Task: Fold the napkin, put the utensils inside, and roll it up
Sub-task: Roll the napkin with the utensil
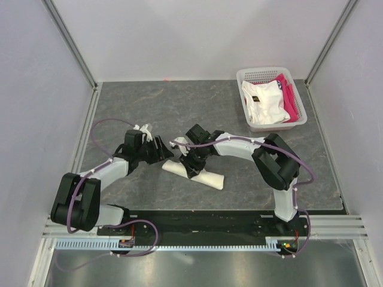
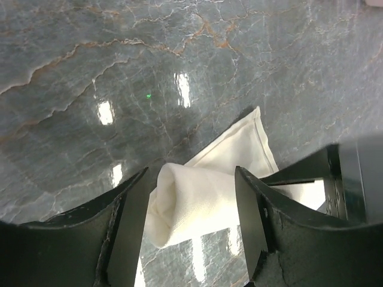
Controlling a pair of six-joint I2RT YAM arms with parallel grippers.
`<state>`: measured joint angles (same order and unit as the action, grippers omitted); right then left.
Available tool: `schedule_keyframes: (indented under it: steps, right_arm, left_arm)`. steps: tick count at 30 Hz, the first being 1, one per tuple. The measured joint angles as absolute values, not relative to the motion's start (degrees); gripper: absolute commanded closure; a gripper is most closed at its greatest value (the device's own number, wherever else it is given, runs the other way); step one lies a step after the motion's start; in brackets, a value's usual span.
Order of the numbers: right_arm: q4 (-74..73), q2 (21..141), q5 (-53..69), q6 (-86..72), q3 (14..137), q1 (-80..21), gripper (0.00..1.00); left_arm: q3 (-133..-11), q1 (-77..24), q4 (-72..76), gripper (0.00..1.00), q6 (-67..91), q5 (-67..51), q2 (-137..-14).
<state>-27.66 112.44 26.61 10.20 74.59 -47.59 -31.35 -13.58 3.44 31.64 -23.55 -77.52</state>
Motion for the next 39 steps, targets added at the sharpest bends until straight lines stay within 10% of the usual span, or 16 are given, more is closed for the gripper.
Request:
schedule_keyframes:
  steps: [15, 21, 28, 39]
  right_arm:
    - [-29.3, 118.65, 46.02, 8.56, 76.99, -42.59, 0.62]
    - [-29.98, 120.86, 50.37, 8.14, 78.06, -41.28, 0.61]
    - [-30.5, 121.05, 51.46, 7.11, 78.37, -40.99, 0.41]
    - [-29.21, 111.26, 33.63, 6.26, 74.67, -42.02, 0.27]
  left_arm:
    - [-23.49, -13.58, 6.24, 0.42, 33.17, -24.1, -70.59]
    - [-23.11, -13.58, 7.27, 0.7, 33.56, -25.26, -71.16]
    - [-23.64, -13.58, 7.42, 0.96, 33.69, -26.11, -75.5]
    - [-30.44, -13.58, 3.22, 0.98, 33.41, -26.11, -81.91]
